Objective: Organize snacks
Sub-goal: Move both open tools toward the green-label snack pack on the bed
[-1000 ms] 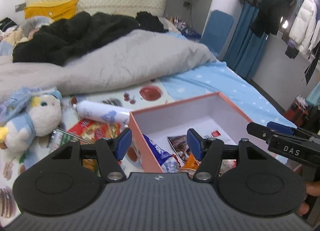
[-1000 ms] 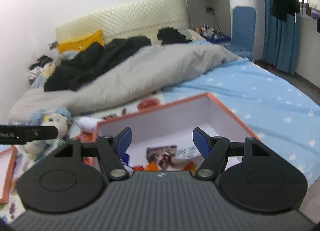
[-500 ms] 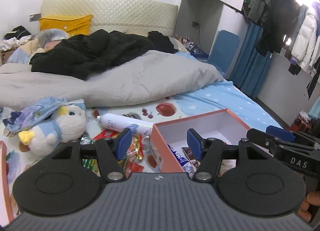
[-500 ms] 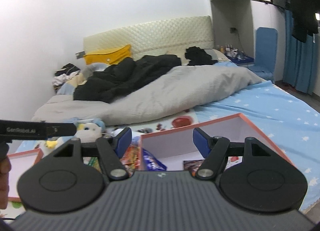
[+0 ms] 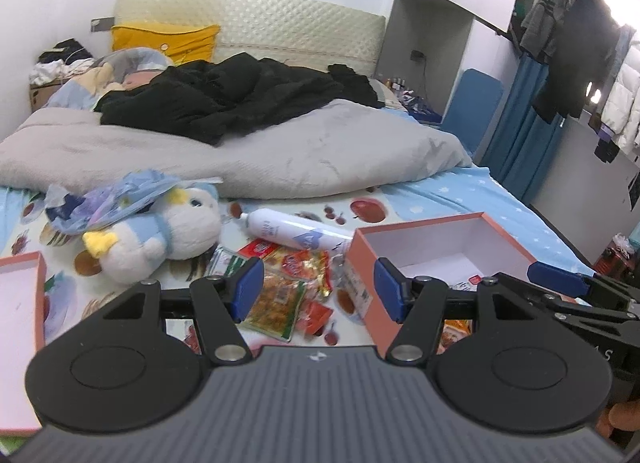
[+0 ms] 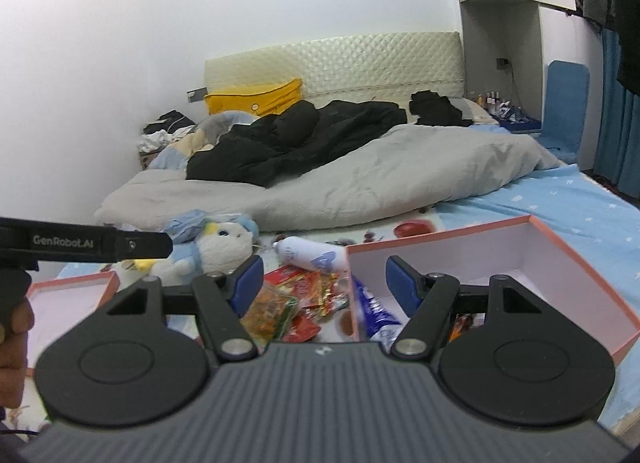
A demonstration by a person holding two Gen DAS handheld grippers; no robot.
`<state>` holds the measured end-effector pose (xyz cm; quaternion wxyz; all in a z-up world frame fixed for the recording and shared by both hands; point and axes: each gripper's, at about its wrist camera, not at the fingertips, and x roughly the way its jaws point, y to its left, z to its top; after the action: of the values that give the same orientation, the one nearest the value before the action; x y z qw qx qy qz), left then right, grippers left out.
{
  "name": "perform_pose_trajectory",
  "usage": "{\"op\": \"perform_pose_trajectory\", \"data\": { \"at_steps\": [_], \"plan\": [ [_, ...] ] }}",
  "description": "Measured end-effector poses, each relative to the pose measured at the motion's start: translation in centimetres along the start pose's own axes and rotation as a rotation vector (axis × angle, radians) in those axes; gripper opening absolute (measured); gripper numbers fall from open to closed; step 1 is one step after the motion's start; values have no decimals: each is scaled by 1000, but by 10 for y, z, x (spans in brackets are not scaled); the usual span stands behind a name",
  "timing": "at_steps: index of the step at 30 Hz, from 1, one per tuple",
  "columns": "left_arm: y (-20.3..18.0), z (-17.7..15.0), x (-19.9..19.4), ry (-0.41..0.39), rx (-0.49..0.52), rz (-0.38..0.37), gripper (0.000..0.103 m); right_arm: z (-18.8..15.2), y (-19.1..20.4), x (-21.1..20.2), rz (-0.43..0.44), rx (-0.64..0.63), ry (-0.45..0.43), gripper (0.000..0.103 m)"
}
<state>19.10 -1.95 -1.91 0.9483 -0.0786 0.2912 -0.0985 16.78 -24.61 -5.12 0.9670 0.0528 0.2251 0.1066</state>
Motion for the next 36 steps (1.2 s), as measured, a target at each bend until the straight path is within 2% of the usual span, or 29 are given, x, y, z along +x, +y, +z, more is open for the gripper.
{"op": "perform_pose_trajectory", "data": {
  "at_steps": [12, 15, 18, 23, 27, 33, 36],
  "plan": [
    [45, -47, -13, 52, -78, 14, 66, -28, 38, 7, 23, -38, 23, 70],
    [57, -54, -14, 42, -90, 33, 66, -36, 45, 9, 31, -37, 25, 70],
    [70, -57, -18, 41, -135, 35, 66, -46, 52, 10, 53, -28, 54, 70],
    [83, -71, -21, 67, -134, 72, 66, -72, 64, 11, 76, -42, 110, 70],
    [92, -83, -15, 96, -159, 84, 66, -86, 69, 17, 90, -51, 156, 70],
    [104, -93, 15, 144, -166, 103, 66, -93, 75, 38, 112, -84, 166, 70],
    [116, -95, 33, 159, -228, 80, 68, -97, 79, 57, 121, -114, 183, 70]
  ]
}}
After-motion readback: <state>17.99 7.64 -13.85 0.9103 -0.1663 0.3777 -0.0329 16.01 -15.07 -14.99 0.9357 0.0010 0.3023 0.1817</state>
